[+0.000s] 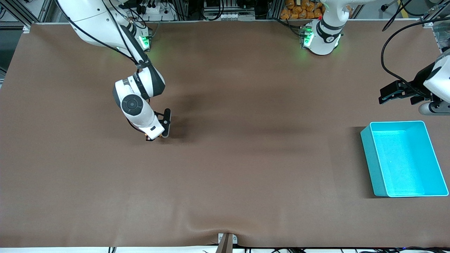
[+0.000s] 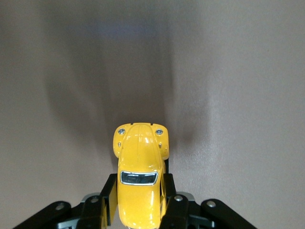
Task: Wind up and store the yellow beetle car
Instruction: 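Drag the car backward along the table with the right gripper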
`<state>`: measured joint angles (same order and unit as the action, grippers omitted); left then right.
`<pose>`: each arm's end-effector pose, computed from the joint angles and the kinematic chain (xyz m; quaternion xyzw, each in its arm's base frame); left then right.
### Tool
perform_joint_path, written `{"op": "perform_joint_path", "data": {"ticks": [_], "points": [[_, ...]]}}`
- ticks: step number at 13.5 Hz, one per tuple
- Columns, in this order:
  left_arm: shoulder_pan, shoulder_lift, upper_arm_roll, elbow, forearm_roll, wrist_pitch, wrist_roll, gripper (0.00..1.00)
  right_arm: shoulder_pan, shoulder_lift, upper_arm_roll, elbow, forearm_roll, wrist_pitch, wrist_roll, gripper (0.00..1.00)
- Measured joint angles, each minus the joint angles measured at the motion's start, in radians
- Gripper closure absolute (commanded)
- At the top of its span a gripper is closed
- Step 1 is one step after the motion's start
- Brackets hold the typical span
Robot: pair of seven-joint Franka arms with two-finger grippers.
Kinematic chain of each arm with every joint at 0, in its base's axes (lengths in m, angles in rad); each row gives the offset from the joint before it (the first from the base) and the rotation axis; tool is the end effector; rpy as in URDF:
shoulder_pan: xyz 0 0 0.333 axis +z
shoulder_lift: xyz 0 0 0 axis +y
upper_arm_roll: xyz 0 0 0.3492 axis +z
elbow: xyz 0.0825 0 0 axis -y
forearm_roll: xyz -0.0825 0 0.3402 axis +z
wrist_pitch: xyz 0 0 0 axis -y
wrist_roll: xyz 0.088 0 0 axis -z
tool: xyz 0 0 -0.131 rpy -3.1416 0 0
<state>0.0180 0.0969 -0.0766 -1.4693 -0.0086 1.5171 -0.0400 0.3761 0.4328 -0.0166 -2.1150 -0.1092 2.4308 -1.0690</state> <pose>0.5362 -0.0303 0.6216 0.9996 -0.0093 -0.0248 0.0068 0.5176 0.1926 0.2393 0.7243 0.6860 -0.0676 0.0141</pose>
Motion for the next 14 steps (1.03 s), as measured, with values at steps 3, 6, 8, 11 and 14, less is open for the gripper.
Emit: {"op": "perform_joint_path", "data": {"ticks": [3, 6, 8, 11, 14], "points": [[-0.001, 0.0, -0.001, 0.0, 0.0, 0.0, 0.0, 0.0, -0.024, -0.004, 0.0, -0.007, -0.007, -0.007, 0.0, 0.85], [-0.001, 0.0, -0.001, 0.0, 0.0, 0.0, 0.0, 0.0, -0.061, -0.015, -0.001, -0.026, -0.01, -0.009, -0.006, 0.85], [-0.001, 0.0, -0.001, 0.0, 0.0, 0.0, 0.0, 0.0, -0.08, -0.021, -0.001, -0.035, -0.01, -0.009, -0.008, 0.85], [-0.001, 0.005, -0.001, 0.0, 0.0, 0.0, 0.0, 0.0, -0.102, -0.027, -0.002, -0.046, -0.032, -0.009, -0.01, 0.85], [-0.002, 0.007, -0.001, 0.0, 0.0, 0.0, 0.0, 0.0, -0.133, -0.035, -0.002, -0.061, -0.069, -0.01, -0.01, 0.85]]}}
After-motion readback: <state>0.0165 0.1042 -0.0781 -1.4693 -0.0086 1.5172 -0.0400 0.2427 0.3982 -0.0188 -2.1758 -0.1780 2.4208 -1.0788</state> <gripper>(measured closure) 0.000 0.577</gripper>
